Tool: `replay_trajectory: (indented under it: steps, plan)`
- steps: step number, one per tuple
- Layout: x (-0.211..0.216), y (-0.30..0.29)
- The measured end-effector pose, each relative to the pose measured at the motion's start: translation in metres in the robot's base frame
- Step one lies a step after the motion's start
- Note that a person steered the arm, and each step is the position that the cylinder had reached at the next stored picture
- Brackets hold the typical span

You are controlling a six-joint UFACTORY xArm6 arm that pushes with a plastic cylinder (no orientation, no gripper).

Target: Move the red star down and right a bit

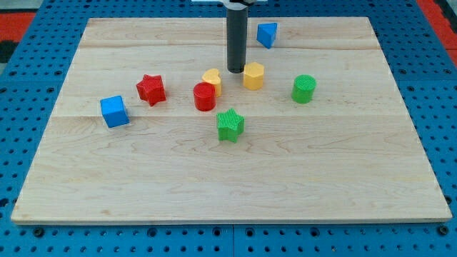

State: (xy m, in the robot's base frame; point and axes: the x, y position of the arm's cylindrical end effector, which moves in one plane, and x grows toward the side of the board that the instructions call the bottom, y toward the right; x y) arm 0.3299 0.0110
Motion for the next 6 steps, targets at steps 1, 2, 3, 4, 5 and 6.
replay_trajectory:
  steps: [1, 2, 3, 4, 5, 6]
  plan:
    - [-0.026, -0.021]
    - [-0.034, -0.059]
    - [-0.023, -0.103]
    - [0.004, -0.146]
    - [0.034, -0.166]
    - [0.059, -0.167]
